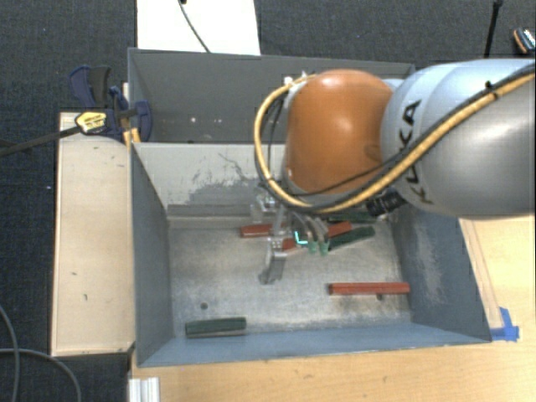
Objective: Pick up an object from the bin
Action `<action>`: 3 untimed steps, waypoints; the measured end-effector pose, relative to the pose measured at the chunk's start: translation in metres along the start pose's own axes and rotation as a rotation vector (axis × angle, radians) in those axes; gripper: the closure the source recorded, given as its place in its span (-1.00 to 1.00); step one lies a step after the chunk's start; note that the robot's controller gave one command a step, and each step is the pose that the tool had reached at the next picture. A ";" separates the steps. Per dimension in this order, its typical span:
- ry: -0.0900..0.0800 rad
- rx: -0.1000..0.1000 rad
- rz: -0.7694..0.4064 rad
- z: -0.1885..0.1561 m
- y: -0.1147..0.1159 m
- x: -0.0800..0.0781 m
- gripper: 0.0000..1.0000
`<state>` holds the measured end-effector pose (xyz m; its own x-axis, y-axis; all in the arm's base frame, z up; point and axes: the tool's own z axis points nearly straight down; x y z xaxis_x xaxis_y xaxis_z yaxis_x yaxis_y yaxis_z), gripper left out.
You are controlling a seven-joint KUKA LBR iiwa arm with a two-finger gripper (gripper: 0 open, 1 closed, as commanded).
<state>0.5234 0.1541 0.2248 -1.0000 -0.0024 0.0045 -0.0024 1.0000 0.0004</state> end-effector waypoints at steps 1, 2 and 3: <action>0.001 0.001 0.139 0.159 0.089 0.040 -1.00; -0.010 -0.003 0.113 0.153 0.062 0.045 -1.00; -0.010 0.001 -0.092 0.153 -0.003 0.041 -1.00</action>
Offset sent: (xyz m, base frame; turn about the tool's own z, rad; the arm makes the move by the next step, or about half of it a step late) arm -0.0380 0.0868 -0.1548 0.1430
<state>0.4818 0.1510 0.0716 -0.9955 -0.0944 -0.0059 -0.0944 0.9955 -0.0003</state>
